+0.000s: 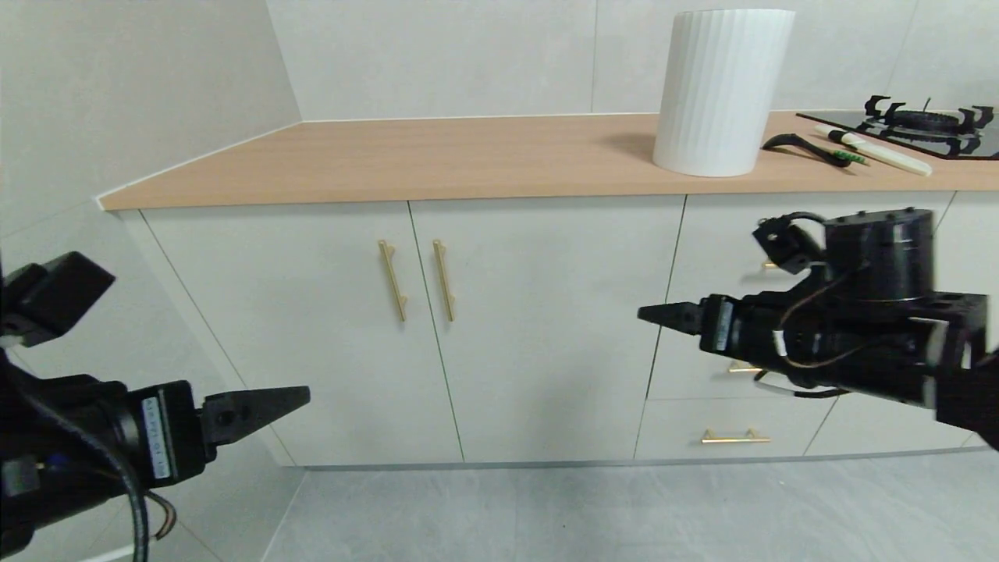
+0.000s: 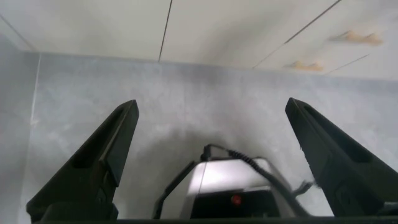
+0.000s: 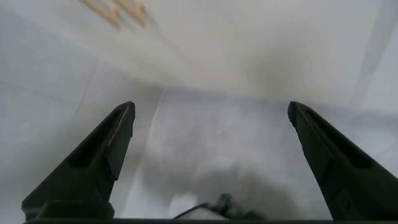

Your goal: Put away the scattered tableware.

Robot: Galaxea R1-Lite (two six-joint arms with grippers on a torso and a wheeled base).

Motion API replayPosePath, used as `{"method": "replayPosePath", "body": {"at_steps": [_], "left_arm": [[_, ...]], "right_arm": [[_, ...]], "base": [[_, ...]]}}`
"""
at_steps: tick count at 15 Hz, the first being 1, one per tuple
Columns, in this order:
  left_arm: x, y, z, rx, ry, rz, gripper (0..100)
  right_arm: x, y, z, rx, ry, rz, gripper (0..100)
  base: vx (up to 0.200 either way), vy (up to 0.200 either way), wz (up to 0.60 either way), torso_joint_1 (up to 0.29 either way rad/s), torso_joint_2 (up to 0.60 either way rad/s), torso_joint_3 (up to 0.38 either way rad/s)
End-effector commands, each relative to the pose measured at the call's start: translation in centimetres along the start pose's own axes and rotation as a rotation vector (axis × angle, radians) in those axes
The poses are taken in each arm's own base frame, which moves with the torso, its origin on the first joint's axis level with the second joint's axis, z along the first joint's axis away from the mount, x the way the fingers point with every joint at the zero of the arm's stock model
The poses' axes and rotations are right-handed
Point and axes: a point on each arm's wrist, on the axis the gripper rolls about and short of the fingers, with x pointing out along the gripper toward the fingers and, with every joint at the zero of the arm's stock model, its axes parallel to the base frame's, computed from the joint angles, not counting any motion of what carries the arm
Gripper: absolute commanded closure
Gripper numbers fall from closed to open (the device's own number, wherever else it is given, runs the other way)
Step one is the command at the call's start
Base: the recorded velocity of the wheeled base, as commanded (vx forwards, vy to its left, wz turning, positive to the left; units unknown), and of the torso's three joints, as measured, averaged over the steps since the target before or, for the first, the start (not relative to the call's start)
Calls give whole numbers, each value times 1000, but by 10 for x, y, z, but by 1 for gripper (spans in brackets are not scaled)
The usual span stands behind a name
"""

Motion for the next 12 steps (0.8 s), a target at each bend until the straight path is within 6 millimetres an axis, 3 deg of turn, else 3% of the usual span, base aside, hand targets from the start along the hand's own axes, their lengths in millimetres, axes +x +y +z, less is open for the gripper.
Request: {"method": "replayPosePath", "body": {"at_steps": [1,2,3,4,5,7,10,12], "left_arm": [[-42,15,-10,-28,-116,-60,0],[-62,25,-20,-38,-177,-87,0],[-74,31,-25,-39,-221,-105,0],[-99,45,-40,-28,-326,-103,0],[-110,52,-49,1,-388,-82,0],[-129,59,-61,35,-491,-47,0],[-162,65,-86,128,-694,46,0],[-173,66,-98,193,-763,88,0]], "right_arm": [[-100,-4,8,-71,-244,-106,0],[-140,-5,4,-92,-343,-129,0],[-159,-5,0,-108,-385,-116,0],[-200,-6,-12,-161,-469,-105,0],[-225,-9,-20,-206,-508,-125,0],[-255,-14,-34,-247,-555,-224,0],[-306,-16,-78,-333,-621,-363,0],[-321,-17,-101,-392,-610,-404,0]], "base": [[0,0,0,0,0,0],[0,0,0,0,0,0],[0,0,0,0,0,0],[0,0,0,0,0,0],[0,0,0,0,0,0],[0,0,0,0,0,0],[0,0,0,0,0,0],[0,0,0,0,0,0]]}}
